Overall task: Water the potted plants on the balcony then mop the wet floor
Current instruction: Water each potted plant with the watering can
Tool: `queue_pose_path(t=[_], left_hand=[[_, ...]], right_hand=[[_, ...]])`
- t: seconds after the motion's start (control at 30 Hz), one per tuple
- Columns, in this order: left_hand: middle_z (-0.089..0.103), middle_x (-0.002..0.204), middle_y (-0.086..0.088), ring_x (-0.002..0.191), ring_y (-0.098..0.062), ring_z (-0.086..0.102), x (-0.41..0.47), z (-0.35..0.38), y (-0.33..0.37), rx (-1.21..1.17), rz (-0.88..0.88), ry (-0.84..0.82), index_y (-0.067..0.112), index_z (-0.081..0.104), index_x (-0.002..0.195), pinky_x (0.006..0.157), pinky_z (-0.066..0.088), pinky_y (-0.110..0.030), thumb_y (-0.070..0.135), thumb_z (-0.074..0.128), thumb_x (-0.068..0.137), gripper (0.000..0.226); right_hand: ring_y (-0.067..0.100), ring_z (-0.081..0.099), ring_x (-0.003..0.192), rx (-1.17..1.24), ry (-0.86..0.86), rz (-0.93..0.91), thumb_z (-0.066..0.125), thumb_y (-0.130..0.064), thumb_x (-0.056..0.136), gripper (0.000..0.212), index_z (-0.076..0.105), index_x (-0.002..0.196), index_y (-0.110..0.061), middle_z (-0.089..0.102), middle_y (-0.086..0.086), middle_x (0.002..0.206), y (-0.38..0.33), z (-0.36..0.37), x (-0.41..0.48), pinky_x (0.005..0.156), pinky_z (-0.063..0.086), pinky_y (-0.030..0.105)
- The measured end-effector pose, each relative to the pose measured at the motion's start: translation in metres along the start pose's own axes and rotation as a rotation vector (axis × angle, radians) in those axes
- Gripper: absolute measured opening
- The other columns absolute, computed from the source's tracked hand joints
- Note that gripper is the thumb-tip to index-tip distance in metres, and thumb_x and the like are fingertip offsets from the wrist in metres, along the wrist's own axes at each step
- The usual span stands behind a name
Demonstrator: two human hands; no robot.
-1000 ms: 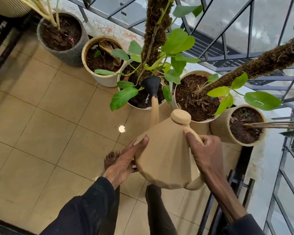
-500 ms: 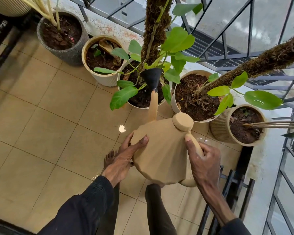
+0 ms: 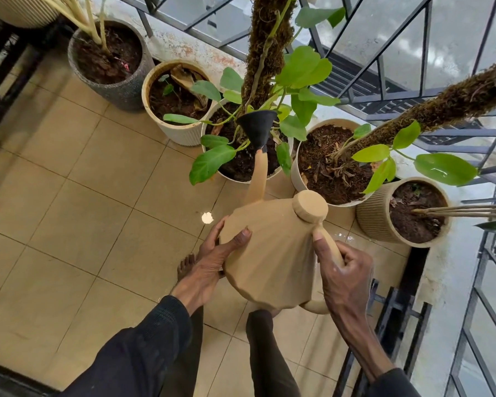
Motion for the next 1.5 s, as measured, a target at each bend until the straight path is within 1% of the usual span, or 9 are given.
queue_pose_path(t=[0.17,0.4,0.63,0.87,0.97,1.2,1.33,1.4,1.5], left_hand=[[0.058,0.137,-0.001,0.119,-0.027,0.057,-0.002,0.0,0.001,-0.001,0.006,0.005,0.046,0.041,0.147,0.08,0.053,-0.039,0.055,0.089,0.047,0.11],[0.057,0.136,0.002,0.119,-0.026,0.056,-0.004,0.004,-0.002,-0.011,0.002,-0.006,0.047,0.041,0.147,0.083,0.053,-0.041,0.054,0.089,0.048,0.11],[0.057,0.134,0.001,0.118,-0.026,0.057,-0.006,0.011,-0.006,0.011,0.007,-0.02,0.048,0.039,0.147,0.087,0.054,-0.044,0.055,0.088,0.046,0.112],[0.057,0.137,-0.001,0.119,-0.026,0.057,-0.007,0.017,-0.012,0.025,0.026,-0.022,0.049,0.039,0.147,0.092,0.054,-0.049,0.057,0.089,0.048,0.11],[0.057,0.137,-0.001,0.118,-0.026,0.057,-0.009,0.019,-0.013,0.016,0.028,-0.021,0.048,0.039,0.147,0.086,0.055,-0.045,0.056,0.089,0.049,0.11],[0.056,0.137,0.003,0.118,-0.024,0.056,-0.011,0.023,-0.016,-0.002,0.023,-0.015,0.048,0.04,0.147,0.08,0.053,-0.04,0.05,0.088,0.058,0.1],[0.057,0.136,0.004,0.12,-0.025,0.055,-0.011,0.027,-0.022,-0.001,0.027,-0.007,0.05,0.043,0.144,0.089,0.054,-0.047,0.052,0.089,0.055,0.101],[0.056,0.138,0.004,0.121,-0.026,0.055,-0.012,0.029,-0.025,-0.011,0.022,0.002,0.05,0.043,0.144,0.096,0.053,-0.052,0.053,0.09,0.052,0.103],[0.054,0.139,0.003,0.122,-0.027,0.054,-0.014,0.033,-0.029,-0.007,0.014,0.003,0.05,0.042,0.145,0.1,0.05,-0.057,0.053,0.091,0.05,0.106]], right_hand=[[0.0,0.049,0.047,0.006,0.006,-0.028,0.061,-0.059,0.087,0.044,0.051,0.058,-0.027,0.04,-0.016,0.054,-0.004,0.0,-0.001,0.048,0.036,0.007],[0.003,0.046,0.046,-0.013,0.012,-0.039,0.061,-0.059,0.088,0.05,0.053,0.058,-0.02,0.039,-0.013,0.053,0.004,-0.004,-0.002,0.047,0.034,0.008],[0.003,0.046,0.045,0.01,0.026,-0.048,0.061,-0.056,0.089,0.044,0.046,0.056,-0.032,0.038,-0.016,0.052,0.004,-0.013,-0.003,0.047,0.036,0.009],[0.004,0.047,0.046,0.001,0.021,-0.054,0.061,-0.057,0.088,0.05,0.051,0.055,-0.021,0.04,-0.011,0.051,0.014,-0.019,-0.002,0.047,0.035,0.01],[0.002,0.049,0.047,0.017,0.011,-0.058,0.06,-0.056,0.088,0.05,0.053,0.057,-0.018,0.042,-0.01,0.053,0.014,-0.021,-0.003,0.047,0.037,0.008],[0.001,0.047,0.046,0.041,0.004,-0.043,0.061,-0.057,0.087,0.047,0.052,0.055,-0.023,0.041,-0.016,0.051,0.013,-0.025,-0.002,0.047,0.035,0.008],[-0.002,0.049,0.047,0.027,0.0,-0.053,0.061,-0.055,0.089,0.039,0.049,0.058,-0.035,0.046,-0.017,0.047,0.017,-0.03,-0.001,0.05,0.036,0.006],[-0.001,0.049,0.047,0.016,-0.001,-0.064,0.06,-0.055,0.089,0.038,0.048,0.058,-0.037,0.04,-0.018,0.048,0.018,-0.032,-0.001,0.051,0.035,0.006],[0.0,0.048,0.046,0.004,0.0,-0.06,0.061,-0.056,0.089,0.041,0.049,0.057,-0.034,0.04,-0.019,0.052,0.025,-0.038,-0.001,0.05,0.033,0.007]])
Point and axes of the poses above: each hand's wrist, its own x-axis towards the middle knuckle, its own z-axis out of the palm, y = z × x, the point moved 3 cm from there along x, towards the middle knuckle
